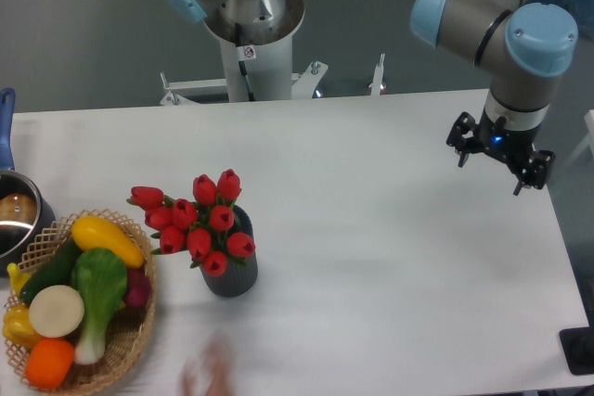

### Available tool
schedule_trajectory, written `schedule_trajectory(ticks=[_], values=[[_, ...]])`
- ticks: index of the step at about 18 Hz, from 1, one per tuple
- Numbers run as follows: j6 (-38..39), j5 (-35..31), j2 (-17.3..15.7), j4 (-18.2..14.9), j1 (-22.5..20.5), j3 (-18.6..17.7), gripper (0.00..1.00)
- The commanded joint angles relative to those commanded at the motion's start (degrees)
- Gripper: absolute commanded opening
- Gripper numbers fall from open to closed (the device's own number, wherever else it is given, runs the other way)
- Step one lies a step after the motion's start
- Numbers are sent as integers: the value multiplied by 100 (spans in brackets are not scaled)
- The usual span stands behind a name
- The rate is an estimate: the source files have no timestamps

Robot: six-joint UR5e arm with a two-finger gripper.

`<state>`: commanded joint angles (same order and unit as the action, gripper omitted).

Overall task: Pick up the flowers from the vase
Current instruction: 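Move the open gripper across the table toward the red tulips in the vase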

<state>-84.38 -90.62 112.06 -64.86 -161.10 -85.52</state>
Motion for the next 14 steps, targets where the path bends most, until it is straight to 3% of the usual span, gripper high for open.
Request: schedule_trajectory(ticks=[8,14], values=[[26,18,-157,132,53,-255,100],[88,447,-606,501,263,-983,100]])
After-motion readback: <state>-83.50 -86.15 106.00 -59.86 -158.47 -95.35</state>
